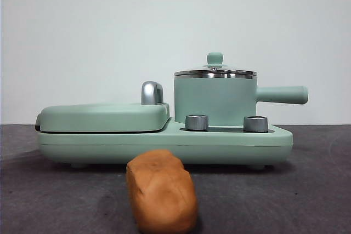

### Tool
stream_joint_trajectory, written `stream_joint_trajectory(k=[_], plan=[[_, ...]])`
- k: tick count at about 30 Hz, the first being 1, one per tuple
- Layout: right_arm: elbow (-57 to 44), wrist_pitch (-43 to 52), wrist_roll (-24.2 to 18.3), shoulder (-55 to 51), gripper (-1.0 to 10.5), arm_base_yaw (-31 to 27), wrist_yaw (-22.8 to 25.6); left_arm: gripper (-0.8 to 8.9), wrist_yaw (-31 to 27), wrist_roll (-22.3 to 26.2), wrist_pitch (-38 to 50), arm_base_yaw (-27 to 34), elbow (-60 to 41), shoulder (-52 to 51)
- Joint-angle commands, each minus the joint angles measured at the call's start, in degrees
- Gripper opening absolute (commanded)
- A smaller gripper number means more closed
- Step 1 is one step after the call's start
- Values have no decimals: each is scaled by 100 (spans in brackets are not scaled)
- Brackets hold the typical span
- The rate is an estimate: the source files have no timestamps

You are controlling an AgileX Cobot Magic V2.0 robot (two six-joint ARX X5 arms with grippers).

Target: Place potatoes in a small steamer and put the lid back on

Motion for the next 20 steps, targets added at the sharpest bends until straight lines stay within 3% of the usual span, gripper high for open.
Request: stream_joint_trajectory(k=[1, 8, 12, 20], plan=[[103, 22, -96, 103, 68, 66, -11, 68, 33, 197, 63, -151, 214, 286], [103, 22, -50, 304, 395, 87, -11, 376, 33, 192, 92, -400, 214, 741], [103, 26, -50, 413, 457, 87, -11, 508, 31, 190, 133, -485, 214, 918], [103, 7, -50, 592, 457, 87, -13, 532, 31, 192, 420, -750, 229, 1237]])
